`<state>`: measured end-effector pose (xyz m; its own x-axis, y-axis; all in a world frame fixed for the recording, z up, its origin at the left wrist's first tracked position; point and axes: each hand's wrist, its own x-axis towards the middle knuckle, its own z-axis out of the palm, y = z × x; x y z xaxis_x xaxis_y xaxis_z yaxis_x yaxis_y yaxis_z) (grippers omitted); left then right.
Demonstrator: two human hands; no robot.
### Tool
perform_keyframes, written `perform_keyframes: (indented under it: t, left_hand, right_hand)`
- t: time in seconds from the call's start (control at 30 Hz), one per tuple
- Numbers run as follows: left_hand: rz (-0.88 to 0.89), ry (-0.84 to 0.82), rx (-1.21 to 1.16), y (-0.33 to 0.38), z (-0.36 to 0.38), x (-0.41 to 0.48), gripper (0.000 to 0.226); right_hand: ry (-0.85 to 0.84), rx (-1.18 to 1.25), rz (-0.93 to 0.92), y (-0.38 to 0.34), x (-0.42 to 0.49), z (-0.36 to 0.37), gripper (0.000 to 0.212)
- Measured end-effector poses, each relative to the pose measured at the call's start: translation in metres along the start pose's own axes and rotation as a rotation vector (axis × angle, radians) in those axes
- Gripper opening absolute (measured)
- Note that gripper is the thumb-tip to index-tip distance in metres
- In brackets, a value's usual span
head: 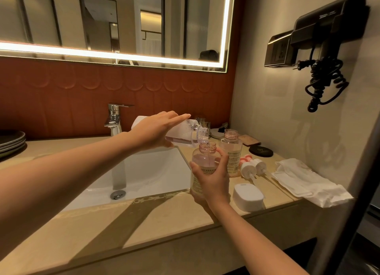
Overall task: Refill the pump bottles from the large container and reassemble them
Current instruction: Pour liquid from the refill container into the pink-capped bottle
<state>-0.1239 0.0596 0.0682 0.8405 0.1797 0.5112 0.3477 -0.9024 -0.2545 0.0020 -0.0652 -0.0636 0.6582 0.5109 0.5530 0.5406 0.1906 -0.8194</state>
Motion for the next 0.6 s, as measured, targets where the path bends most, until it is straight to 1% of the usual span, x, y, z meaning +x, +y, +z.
perform_keyframes:
  t: [0.6]
  left_hand:
    - [-0.005, 0.016, -0.001, -0.0015, 0.0033, 0.0004, 0.089]
  right_hand:
    - [-0.004, -0.005, 0.007, -0.0015, -0.0002, -0.0005, 0.076]
